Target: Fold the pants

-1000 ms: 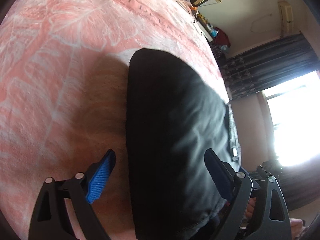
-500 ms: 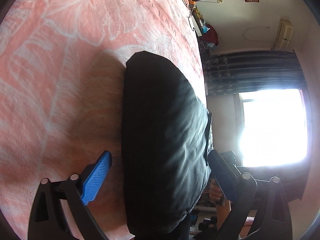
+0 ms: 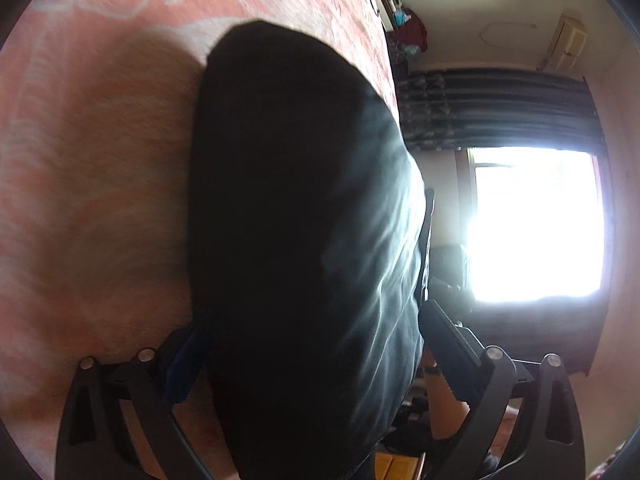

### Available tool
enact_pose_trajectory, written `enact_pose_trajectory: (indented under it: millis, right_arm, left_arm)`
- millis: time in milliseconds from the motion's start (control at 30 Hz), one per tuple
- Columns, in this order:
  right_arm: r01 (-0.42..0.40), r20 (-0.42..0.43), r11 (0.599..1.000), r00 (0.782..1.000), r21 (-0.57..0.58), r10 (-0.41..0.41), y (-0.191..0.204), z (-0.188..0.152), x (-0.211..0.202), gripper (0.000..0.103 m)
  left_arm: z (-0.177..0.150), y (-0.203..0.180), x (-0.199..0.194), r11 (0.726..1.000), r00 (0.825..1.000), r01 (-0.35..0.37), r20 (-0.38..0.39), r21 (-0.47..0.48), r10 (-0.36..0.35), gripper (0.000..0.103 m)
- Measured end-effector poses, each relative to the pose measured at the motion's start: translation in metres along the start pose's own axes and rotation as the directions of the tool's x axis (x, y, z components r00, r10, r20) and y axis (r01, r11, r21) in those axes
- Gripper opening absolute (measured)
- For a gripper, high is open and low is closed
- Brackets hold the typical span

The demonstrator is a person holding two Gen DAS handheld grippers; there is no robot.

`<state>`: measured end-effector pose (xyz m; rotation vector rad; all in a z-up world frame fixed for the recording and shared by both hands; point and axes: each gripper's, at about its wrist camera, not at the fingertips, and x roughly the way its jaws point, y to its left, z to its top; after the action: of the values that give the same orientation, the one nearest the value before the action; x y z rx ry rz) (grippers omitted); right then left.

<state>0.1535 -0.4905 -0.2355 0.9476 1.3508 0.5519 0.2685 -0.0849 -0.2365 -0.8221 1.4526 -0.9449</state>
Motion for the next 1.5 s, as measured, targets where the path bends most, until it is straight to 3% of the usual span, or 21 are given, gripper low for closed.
enact_pose_trajectory:
  millis: [233, 433, 500, 600, 667, 800, 967, 1100, 1333, 1500]
  right_arm:
    - [-0.007, -0.031, 1.000, 0.999, 0.000, 0.007, -0.002, 0.004, 0.002, 0.101]
    - [0.018, -0.026, 1.000, 0.999, -0.011, -0.018, 0.007, 0.005, 0.005, 0.101]
    - [0.062, -0.005, 0.997, 0.998, -0.046, -0.062, 0.015, 0.003, 0.006, 0.097]
    - [0.082, 0.024, 0.993, 0.996, -0.089, -0.080, 0.028, -0.005, 0.002, 0.072]
    - [0.084, 0.042, 0.990, 0.996, -0.110, -0.080, 0.035, -0.009, -0.003, 0.057]
    - [0.084, 0.066, 0.986, 0.995, -0.141, -0.075, 0.058, -0.017, -0.012, 0.048]
    - [0.087, 0.067, 0.975, 0.995, -0.202, -0.075, 0.101, -0.019, -0.010, 0.047]
    - [0.091, 0.062, 0.966, 0.995, -0.244, -0.078, 0.133, 0.001, -0.005, 0.047]
    - [0.101, 0.039, 0.949, 0.995, -0.297, -0.094, 0.184, 0.067, 0.042, 0.047]
    - [0.130, 0.013, 0.941, 0.991, -0.312, -0.133, 0.207, 0.120, 0.090, 0.047]
  left_arm:
    - [0.011, 0.007, 0.011, 0.999, 1.000, 0.018, -0.017, -0.029, -0.019, 0.099]
    - [0.015, 0.004, 0.018, 0.999, 1.000, -0.024, 0.003, -0.027, 0.024, 0.096]
    - [0.006, 0.007, 0.012, 0.998, 0.998, -0.063, 0.006, -0.029, 0.063, 0.073]
    - [0.006, 0.006, 0.008, 0.997, 0.997, -0.072, 0.030, -0.041, 0.073, 0.055]
    - [0.004, -0.001, 0.004, 0.996, 0.995, -0.084, 0.050, -0.019, 0.085, 0.046]
    - [-0.001, -0.016, -0.007, 0.995, 0.991, -0.095, 0.092, 0.017, 0.093, 0.034]
    - [-0.004, -0.034, -0.028, 0.992, 0.985, -0.116, 0.134, 0.055, 0.108, 0.032]
    - [0.003, -0.043, -0.052, 0.989, 0.978, -0.124, 0.178, 0.076, 0.109, 0.032]
    - [0.053, -0.040, -0.117, 0.982, 0.956, -0.177, 0.250, 0.067, 0.156, 0.032]
    - [0.103, -0.013, -0.144, 0.977, 0.943, -0.211, 0.268, 0.024, 0.198, 0.032]
